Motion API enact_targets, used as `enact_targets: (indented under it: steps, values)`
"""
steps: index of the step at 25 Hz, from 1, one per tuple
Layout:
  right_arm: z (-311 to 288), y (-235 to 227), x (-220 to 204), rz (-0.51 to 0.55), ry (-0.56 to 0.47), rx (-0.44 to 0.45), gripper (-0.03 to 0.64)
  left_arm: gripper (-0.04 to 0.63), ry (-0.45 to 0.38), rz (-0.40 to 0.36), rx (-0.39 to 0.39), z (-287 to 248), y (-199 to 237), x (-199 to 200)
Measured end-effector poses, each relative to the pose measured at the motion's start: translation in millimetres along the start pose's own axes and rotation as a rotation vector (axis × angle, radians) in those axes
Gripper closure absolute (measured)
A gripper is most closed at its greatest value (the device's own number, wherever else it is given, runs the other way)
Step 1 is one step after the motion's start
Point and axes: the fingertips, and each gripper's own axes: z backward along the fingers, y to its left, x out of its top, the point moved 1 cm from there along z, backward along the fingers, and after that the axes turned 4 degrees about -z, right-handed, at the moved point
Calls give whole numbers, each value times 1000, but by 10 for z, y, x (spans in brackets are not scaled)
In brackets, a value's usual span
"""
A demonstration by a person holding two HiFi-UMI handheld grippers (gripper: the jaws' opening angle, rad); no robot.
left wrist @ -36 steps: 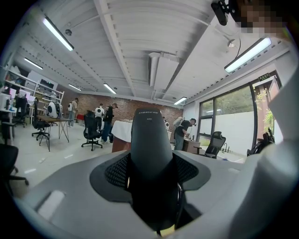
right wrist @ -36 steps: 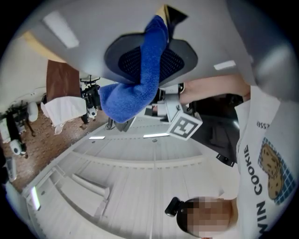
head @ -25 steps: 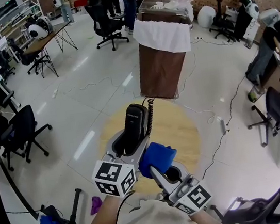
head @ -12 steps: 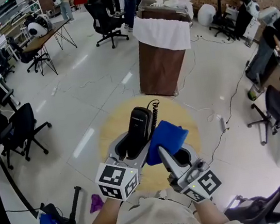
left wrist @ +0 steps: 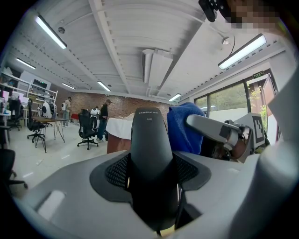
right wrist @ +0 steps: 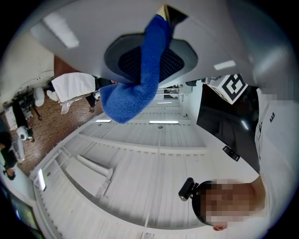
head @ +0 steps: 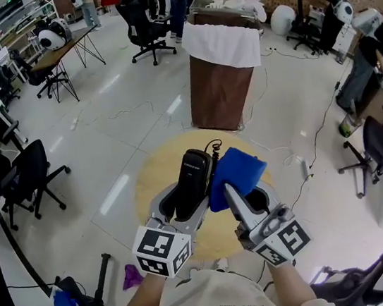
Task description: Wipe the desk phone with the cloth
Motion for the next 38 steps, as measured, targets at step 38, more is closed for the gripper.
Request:
enact_targets:
  steps: [38]
  values:
    - [-559,-508,1026,186,-51,-29,555,341,40,-68,-51,-89,-325,-104]
